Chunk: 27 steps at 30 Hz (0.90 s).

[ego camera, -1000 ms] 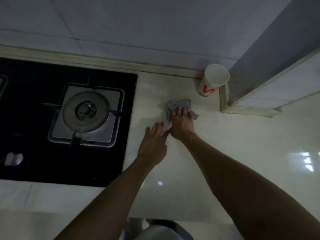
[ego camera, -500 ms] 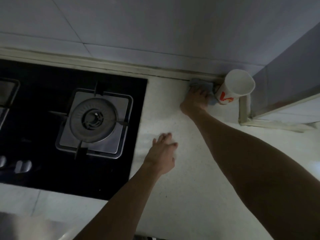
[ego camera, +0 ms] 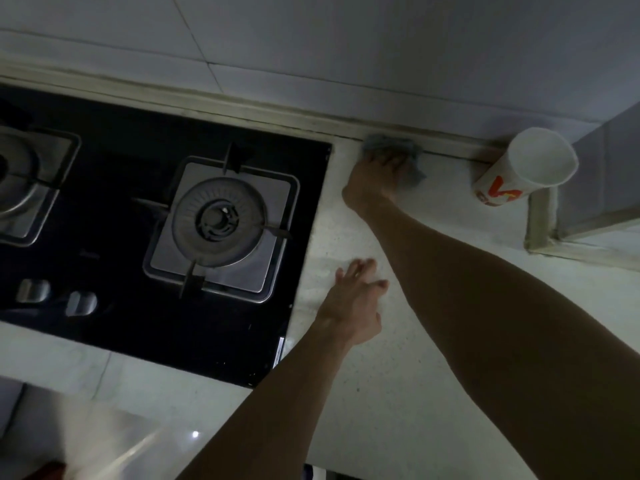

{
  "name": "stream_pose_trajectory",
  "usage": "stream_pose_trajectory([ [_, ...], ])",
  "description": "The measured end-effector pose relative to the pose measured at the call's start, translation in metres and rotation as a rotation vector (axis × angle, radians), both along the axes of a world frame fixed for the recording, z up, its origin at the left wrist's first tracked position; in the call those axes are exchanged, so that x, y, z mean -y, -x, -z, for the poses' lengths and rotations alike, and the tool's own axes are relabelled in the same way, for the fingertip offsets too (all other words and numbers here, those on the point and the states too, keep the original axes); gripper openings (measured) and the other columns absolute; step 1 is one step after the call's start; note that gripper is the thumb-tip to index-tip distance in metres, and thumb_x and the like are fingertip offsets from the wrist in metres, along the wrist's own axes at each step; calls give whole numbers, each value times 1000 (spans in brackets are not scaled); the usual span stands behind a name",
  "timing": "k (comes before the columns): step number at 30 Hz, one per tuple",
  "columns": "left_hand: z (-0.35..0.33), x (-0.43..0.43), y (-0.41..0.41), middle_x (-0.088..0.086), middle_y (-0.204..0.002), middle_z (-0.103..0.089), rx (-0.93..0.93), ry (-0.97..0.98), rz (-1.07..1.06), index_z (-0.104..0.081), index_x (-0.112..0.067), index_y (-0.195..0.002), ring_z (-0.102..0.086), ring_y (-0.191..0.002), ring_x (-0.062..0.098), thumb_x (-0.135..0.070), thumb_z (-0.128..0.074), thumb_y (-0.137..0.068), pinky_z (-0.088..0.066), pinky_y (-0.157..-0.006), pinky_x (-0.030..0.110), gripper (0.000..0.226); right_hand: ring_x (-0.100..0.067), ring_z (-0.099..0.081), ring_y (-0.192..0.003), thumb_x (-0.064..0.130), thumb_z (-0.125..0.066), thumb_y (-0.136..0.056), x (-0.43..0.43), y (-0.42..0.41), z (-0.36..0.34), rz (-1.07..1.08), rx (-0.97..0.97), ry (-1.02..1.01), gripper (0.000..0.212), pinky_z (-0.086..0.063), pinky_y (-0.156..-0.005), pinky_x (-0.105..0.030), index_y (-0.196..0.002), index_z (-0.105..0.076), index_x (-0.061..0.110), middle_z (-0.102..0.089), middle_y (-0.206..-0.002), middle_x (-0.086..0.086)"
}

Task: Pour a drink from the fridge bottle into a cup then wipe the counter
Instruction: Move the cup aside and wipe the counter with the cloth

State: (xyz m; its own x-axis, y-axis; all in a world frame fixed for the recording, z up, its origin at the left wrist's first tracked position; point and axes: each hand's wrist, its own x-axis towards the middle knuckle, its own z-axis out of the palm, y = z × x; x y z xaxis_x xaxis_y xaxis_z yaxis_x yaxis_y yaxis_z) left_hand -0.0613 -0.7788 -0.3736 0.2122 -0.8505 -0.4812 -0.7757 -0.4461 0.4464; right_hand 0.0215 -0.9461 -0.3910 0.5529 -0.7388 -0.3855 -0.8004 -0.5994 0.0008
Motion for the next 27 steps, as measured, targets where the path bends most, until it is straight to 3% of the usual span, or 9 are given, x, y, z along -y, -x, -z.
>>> stream_pose_trajectory([
  [3, 1, 0, -1, 6, -147, -33, -28, 19, -54, -52, -18, -132, -28, -141, 25, -14, -60, -88, -31, -117, 48, 45, -50, -23, -139, 28, -53, -90, -6, -8, -2, -43, -11, 12, 65, -10, -116, -60, -145, -32, -1, -24, -151, -33],
  [8, 5, 0, 3, 7, -149, -35, 1, 11, -37, -52, -19, -133, -27, -144, 26, -14, -56, -90, -27, -119, 49, 44, -49, -18, -141, 33, -52, -91, -18, -13, 10, -238, 47, 34, 75, -7, -118, -56, -150, -16, 5, -19, -153, -30],
  [15, -3, -7, -6, -7, -165, 1, -27, -65, 19, -28, -31, -153, 5, -152, 17, -13, -53, -96, -9, -122, 37, 64, -36, -17, -144, 12, -52, -88, -1, 23, 12, -418, 153, 36, 67, -13, -120, -45, -149, -24, 15, -22, -156, -13],
  [20, -9, -19, 2, 1, -165, -11, -46, -21, -19, -32, -21, -152, -6, -152, 17, -17, -50, -99, -15, -124, 36, 57, -37, -36, -135, 11, -47, -94, 7, 98, 15, -311, 277, 108, 53, -30, -108, -46, -146, -36, 9, -41, -147, -18],
  [24, -22, -59, 21, 1, -164, -17, -66, 8, -88, -33, -16, -152, -13, -151, 18, -20, -46, -99, -20, -122, 34, 55, -36, -54, -114, 26, -52, -95, 0, 108, 6, -31, 32, 207, 49, -36, -97, -44, -137, -40, 3, -55, -127, -21],
  [27, -30, -95, 32, 0, -165, -13, -40, -10, -139, -32, -14, -152, -10, -152, 20, -23, -44, -101, -20, -122, 36, 53, -38, -51, -118, 28, -54, -92, -9, 73, -5, 106, -180, 145, 48, -41, -98, -50, -132, -48, 2, -54, -129, -21],
])
